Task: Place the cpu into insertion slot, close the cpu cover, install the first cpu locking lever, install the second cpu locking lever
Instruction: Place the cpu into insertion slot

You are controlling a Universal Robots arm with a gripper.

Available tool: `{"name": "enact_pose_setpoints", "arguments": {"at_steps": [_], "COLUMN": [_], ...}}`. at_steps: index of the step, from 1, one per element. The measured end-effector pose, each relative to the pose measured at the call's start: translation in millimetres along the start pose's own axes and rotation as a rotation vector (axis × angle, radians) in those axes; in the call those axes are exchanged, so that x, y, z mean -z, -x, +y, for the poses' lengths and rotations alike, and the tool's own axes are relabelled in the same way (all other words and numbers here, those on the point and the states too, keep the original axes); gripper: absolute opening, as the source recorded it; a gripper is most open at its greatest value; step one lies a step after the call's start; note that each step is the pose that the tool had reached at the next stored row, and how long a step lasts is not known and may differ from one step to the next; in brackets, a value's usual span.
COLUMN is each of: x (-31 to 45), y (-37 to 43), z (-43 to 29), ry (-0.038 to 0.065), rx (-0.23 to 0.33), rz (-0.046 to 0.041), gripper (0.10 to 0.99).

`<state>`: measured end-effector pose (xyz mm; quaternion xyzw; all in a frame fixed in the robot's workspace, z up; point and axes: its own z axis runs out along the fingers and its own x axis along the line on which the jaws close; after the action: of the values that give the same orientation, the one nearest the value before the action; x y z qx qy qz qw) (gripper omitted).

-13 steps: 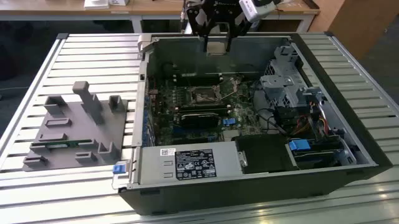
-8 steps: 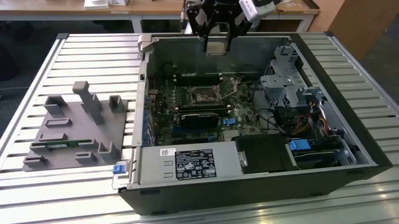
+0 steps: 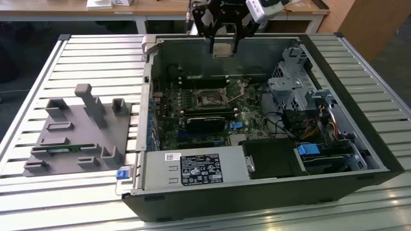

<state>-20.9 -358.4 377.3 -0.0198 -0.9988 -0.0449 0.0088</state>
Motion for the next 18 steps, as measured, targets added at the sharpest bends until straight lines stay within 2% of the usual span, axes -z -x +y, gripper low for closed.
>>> {"name": "enact_pose_setpoints", "arguments": {"at_steps": [18], "x": [-0.2], "y": [0.0], "z": [0.0], "ry": [0.001], "rx": [-0.060], "rz": [-0.0054], "gripper": [0.541]}}
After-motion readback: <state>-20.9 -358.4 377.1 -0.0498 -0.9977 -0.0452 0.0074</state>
